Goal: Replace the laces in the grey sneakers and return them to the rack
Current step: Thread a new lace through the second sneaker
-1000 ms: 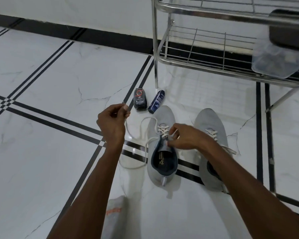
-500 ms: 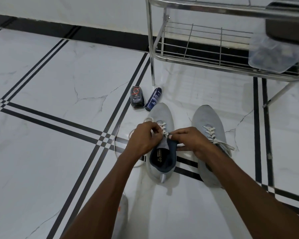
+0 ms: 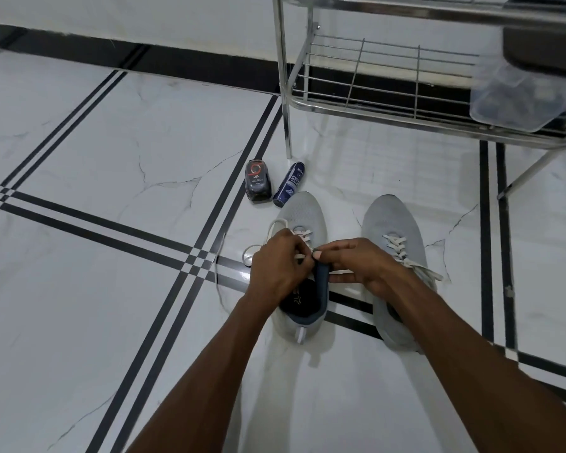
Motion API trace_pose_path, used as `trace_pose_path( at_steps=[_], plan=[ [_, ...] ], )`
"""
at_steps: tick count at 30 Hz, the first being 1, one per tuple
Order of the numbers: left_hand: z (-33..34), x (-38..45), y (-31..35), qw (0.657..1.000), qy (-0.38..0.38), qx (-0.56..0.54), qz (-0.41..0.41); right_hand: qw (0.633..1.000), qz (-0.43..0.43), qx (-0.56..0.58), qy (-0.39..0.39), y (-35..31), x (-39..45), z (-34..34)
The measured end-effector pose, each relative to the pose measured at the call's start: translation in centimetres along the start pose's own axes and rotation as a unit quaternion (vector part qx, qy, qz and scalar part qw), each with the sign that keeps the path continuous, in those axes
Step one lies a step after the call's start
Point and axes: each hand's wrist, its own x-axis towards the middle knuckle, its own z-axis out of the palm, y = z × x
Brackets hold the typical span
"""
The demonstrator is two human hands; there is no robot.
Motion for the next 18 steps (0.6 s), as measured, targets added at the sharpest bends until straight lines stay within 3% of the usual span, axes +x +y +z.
trace_pose_path(
  at_steps=[7,12,14,16,17,18],
  plan=[
    [0.5,-1.6,0.0,0.991,0.114,-0.062,-0.017,1.000,-0.003,0.016,-0.003,-0.3,0.6,0.2],
    [1.2,-2.9,0.6,0.996,0.079,0.023,0.026,0.990,-0.051,-0.128,0.022,-1.0,1.0,0.3],
    [1.3,-3.0,0.3,0.996,0.087,0.019,0.010,0.970,-0.113,-0.149,0.154,-1.7,1.0,-1.2],
    [1.5,-3.1,0.1,0.996,0.094,0.009,0.003,0.889,-0.219,-0.166,0.367,-2.3,1.0,-3.7],
    [1.5,-3.1,0.2,0.995,0.095,0.002,0.005,0.853,-0.255,-0.174,0.421,-2.1,1.3,-4.8],
    [1.5,-3.2,0.2,0.995,0.098,-0.004,0.005,0.848,-0.270,-0.187,0.416,-1.9,1.5,-5.2]
  ],
)
